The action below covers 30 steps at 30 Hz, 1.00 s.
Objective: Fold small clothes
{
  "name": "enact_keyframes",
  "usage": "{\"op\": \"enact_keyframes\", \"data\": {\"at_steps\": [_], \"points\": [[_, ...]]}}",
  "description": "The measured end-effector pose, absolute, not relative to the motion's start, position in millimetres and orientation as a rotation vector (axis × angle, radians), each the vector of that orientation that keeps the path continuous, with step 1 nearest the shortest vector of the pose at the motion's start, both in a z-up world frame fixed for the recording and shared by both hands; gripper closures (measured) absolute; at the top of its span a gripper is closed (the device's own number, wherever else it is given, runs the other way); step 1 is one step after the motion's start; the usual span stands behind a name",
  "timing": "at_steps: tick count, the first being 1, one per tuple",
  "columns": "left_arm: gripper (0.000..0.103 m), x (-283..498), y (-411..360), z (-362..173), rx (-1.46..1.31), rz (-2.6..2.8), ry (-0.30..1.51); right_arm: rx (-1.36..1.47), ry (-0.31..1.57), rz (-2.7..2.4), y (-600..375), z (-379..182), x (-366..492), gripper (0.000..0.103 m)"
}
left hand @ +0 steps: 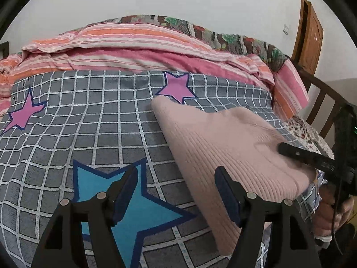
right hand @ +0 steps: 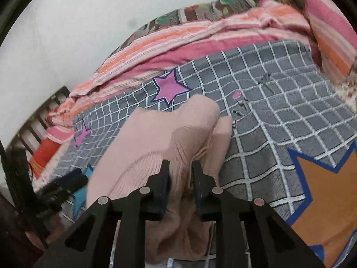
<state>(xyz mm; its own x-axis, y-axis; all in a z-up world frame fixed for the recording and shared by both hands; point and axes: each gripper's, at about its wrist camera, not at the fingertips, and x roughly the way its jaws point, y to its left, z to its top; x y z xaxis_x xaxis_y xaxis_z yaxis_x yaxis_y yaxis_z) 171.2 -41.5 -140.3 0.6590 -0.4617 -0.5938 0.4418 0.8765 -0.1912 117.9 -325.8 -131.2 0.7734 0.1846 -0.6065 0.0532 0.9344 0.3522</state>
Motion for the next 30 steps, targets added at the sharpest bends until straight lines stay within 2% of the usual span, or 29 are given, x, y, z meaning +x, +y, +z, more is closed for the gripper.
{"op": "enact_keyframes", "data": {"at_steps": [3,8,9,10,12,13,17,21,24,28,30], "points": [[0.034,175,-34,-139,-0.070,-0.512,0.693,0.377,0.625,0.113,-328,-122,101,0.088],[0.034,176,-22,-136,-0.096,-0.492,0.677,0.461,0.733,0.034,-339,-151,110,0.085],[0.034,177,-19,-135,-0.105,-0.491,0.675,0.475,0.726,0.037,-342,-149,109,0.079],[0.034,178,-16,-134,-0.121,-0.495,0.675,0.470,0.724,0.030,-342,-147,107,0.062],[0.034,180,-10,-132,-0.141,-0.502,0.671,0.456,0.737,-0.008,-344,-144,114,0.040],[0.034,181,-7,-130,-0.145,-0.499,0.664,0.466,0.755,-0.004,-346,-145,119,0.035],[0.034,187,5,-126,-0.166,-0.501,0.645,0.614,0.840,0.083,-359,-166,146,0.031],[0.034,196,16,-126,-0.186,-0.493,0.639,0.634,0.883,0.121,-361,-172,170,0.024],[0.034,201,21,-128,-0.204,-0.494,0.646,0.653,0.932,0.145,-359,-178,187,0.025],[0.034,202,26,-129,-0.206,-0.482,0.642,0.663,0.965,0.201,-354,-177,196,0.057],[0.034,203,30,-129,-0.220,-0.473,0.643,0.647,0.957,0.195,-352,-169,196,0.063]]}}
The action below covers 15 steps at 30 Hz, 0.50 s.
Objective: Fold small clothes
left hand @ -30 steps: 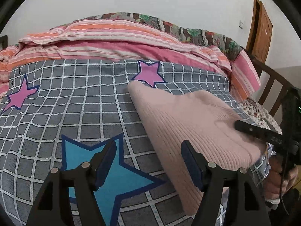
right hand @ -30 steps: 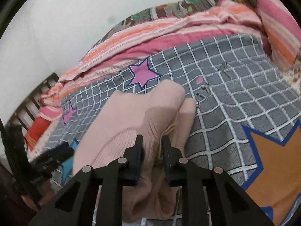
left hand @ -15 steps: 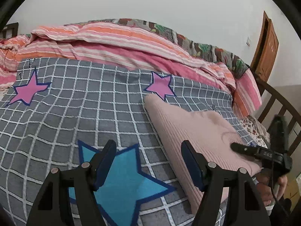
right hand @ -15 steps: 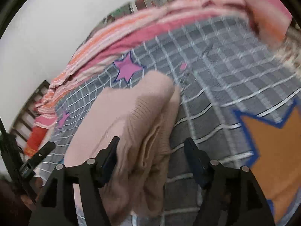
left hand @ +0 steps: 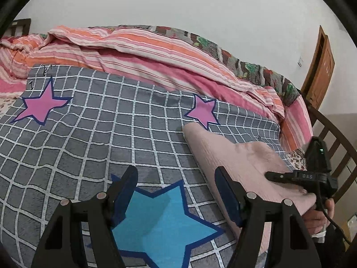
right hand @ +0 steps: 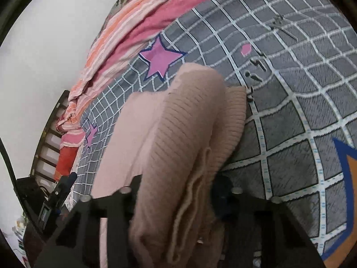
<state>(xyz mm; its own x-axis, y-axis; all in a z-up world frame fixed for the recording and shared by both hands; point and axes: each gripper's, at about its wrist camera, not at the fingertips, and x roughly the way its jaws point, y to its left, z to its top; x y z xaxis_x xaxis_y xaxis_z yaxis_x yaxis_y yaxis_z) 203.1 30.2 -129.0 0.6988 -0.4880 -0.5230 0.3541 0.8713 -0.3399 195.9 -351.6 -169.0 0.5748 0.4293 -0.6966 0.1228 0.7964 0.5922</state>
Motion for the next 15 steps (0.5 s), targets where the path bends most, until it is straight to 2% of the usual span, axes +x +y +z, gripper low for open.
{"op": "enact_keyframes", "data": {"at_steps": [3,9,15], "points": [[0.034,205,38,-128,-0.239,-0.454,0.645,0.631,0.902,0.174,-343,-140,188,0.067],[0.034,205,57,-126,-0.234,-0.374,0.635,0.467,0.804,0.121,-290,-58,181,0.069],[0.034,213,85,-128,-0.295,-0.299,0.651,0.345,0.793,0.058,-234,-18,200,0.069]]}}
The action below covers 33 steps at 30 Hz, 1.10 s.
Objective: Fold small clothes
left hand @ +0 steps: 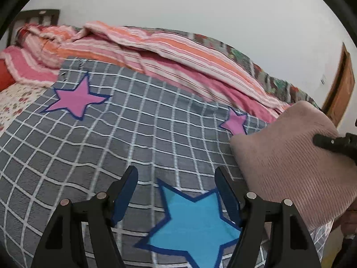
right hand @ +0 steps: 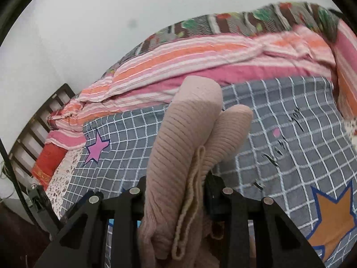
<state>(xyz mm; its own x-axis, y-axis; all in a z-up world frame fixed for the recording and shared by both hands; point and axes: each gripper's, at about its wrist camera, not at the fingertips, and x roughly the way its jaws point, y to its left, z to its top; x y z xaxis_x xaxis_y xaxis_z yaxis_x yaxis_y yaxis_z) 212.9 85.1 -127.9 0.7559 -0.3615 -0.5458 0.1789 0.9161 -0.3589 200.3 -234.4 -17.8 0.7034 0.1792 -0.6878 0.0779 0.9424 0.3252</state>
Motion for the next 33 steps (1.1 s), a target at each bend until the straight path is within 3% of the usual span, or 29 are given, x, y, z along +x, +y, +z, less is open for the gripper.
{"op": "enact_keyframes", "data": {"at_steps": [7,10,15,25,33], "points": [[0.034,219,96,-129,-0.229,-0.191,0.631,0.548,0.744,0.251,-211,-20,247,0.069],[0.034,223,95,-134,-0.199,-0.190,0.652,0.711,0.728,0.336,-233,-63,256,0.067],[0.034,228,88,-140,-0.204,-0.226,0.695,0.633,0.928,0.134,-263,-143,263,0.063],[0.034,217,38,-141,-0.128,-0.357,0.710,0.292,0.753,0.294,-242,-103,188,0.060],[0.034,193,21,-148,-0.058,-0.475,0.782,0.313,0.794,0.326,-251,-120,176,0.061]]}}
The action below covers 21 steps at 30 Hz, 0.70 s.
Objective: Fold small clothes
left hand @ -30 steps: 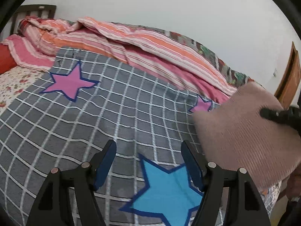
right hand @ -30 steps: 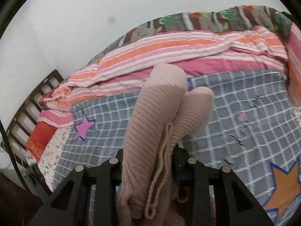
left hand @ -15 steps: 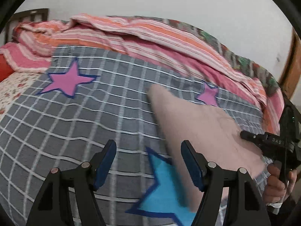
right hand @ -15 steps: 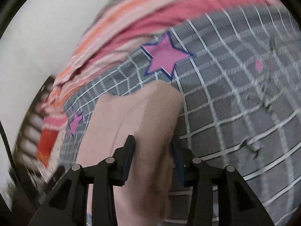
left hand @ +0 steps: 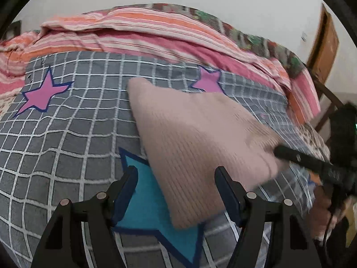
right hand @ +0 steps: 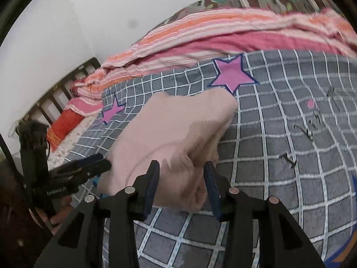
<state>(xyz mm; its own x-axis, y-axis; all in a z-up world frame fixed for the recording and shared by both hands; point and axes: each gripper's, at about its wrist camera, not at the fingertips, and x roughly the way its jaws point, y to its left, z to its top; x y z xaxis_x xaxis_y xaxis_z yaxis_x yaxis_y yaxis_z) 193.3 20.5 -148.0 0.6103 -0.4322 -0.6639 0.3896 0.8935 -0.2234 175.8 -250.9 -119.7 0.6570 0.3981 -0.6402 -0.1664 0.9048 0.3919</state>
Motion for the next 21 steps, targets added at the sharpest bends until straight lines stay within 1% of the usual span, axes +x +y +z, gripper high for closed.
{"op": "enact_keyframes", "data": {"at_steps": [2,8,15,16,17,18,19,21], "points": [[0.034,182,13,-150,-0.003,-0.501,0.780,0.351,0.793,0.347,-258,-121,173,0.061],[0.034,154,-19,-171,0.200,-0.456,0.699,0.405,0.784,0.371,-266,-119,167,0.061],[0.035,161,-29,-176,0.222,-0.396,0.671,0.412,0.804,0.373,-261,-129,169,0.065],[0.041,160,-29,-175,0.213,-0.401,0.671,0.416,0.807,0.376,-260,-131,171,0.065],[0.045,159,-26,-173,0.196,-0.403,0.664,0.421,0.808,0.381,-258,-133,173,0.066],[0.060,157,-20,-168,0.175,-0.392,0.648,0.422,0.813,0.383,-255,-136,175,0.079],[0.078,158,-16,-167,0.165,-0.385,0.638,0.415,0.823,0.391,-252,-139,177,0.097],[0.084,162,4,-162,0.105,-0.395,0.630,0.375,0.788,0.379,-251,-133,174,0.097]]}}
